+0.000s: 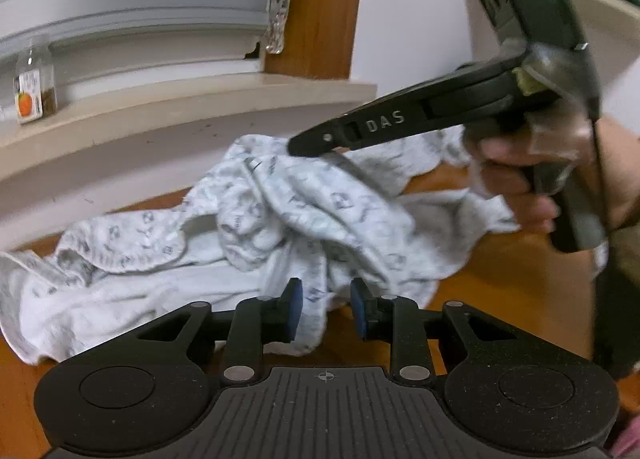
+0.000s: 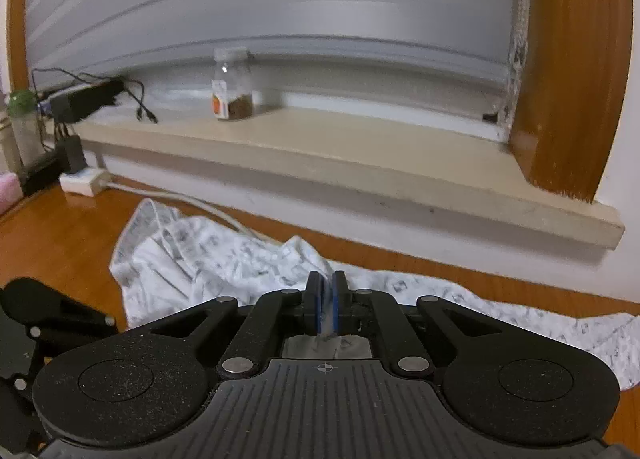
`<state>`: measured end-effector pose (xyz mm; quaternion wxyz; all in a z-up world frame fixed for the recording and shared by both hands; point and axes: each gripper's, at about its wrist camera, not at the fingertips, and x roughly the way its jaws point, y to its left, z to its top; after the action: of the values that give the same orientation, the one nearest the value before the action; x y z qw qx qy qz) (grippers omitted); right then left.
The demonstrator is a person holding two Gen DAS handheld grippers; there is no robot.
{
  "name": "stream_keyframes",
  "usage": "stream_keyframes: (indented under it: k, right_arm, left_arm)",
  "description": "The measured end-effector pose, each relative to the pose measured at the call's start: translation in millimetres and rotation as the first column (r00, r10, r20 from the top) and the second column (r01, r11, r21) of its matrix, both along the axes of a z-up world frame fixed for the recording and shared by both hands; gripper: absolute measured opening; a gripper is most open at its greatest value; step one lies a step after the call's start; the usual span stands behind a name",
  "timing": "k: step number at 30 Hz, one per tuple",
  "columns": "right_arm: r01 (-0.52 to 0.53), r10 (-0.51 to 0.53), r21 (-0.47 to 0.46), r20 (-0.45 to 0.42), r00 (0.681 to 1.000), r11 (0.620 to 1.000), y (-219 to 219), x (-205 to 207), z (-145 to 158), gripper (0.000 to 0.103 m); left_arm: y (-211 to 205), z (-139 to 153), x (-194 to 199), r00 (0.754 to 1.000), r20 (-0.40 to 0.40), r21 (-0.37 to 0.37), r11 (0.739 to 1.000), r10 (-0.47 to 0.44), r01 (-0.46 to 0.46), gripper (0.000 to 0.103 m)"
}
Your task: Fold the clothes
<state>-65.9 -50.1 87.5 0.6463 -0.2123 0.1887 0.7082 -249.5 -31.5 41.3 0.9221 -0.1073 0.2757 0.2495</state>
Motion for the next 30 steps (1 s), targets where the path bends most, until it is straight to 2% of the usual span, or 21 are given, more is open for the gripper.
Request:
stream_keyframes:
  k: [4, 5, 6, 9, 12, 16, 20, 23, 26, 30]
  right_arm:
    - [0.012, -0.012, -0.008, -0.009, 1.000, 1.000, -1.4, 3.9, -10.3, 0.005]
    - [0.009, -0.009, -0.012, -0.014, 1.000, 1.000, -1.6, 4.1, -12.9, 0.005]
    - [0.006, -0.006, -0.011, -0.022, 1.000, 1.000, -2.2, 4.3, -13.7, 0.005]
    - [-0.010, 0.011, 0.007, -0.051, 0.999, 1.000, -4.7, 4.4, -11.7, 0.004]
    - [-0.090, 0.095, 0.053, -0.098, 0.991, 0.995, -7.1, -1.5, -0.4, 0.003]
    - [-0.178, 0.187, 0.098, -0.100, 0.977, 0.979, -4.1, -30.0, 12.9, 0.002]
    - [-0.233, 0.250, 0.146, -0.117, 0.961, 0.962, 4.1, -67.2, 28.0, 0.002]
    - [-0.301, 0.322, 0.162, -0.121, 0.939, 0.940, 6.5, -97.3, 40.2, 0.002]
    - [-0.381, 0.397, 0.141, -0.111, 0.911, 0.914, 5.4, -126.0, 42.4, 0.002]
    - [-0.417, 0.416, 0.010, -0.113, 0.902, 0.909, 7.4, -143.3, 14.8, 0.006]
  left_arm:
    - [3.8, -5.5, 5.8, 0.999, -0.045, 0.027, 0.999, 0.018, -0.017, 0.028]
    - [5.0, -7.6, 4.7, 0.999, -0.052, 0.020, 1.000, 0.016, -0.015, 0.013]
    - [5.2, -8.0, 2.3, 0.998, -0.052, 0.019, 1.000, 0.021, -0.020, 0.004]
    - [2.2, 1.7, -15.9, 0.999, -0.013, 0.024, 0.999, 0.039, -0.038, 0.003]
    - [0.0, 28.7, -58.4, 0.996, 0.041, 0.042, 0.996, 0.079, -0.081, 0.002]
    - [-0.3, 66.7, -128.9, 0.984, 0.112, 0.045, 0.988, 0.140, -0.146, 0.002]
    - [-8.1, 96.1, -196.6, 0.967, 0.128, 0.084, 0.969, 0.219, -0.230, 0.002]
    - [-20.1, 107.9, -248.7, 0.949, 0.145, 0.092, 0.951, 0.280, -0.294, 0.002]
    - [-31.3, 101.3, -302.8, 0.918, 0.173, 0.024, 0.931, 0.356, -0.365, 0.002]
    - [-43.6, 67.8, -336.7, 0.906, 0.129, -0.101, 0.914, 0.403, -0.392, 0.002]
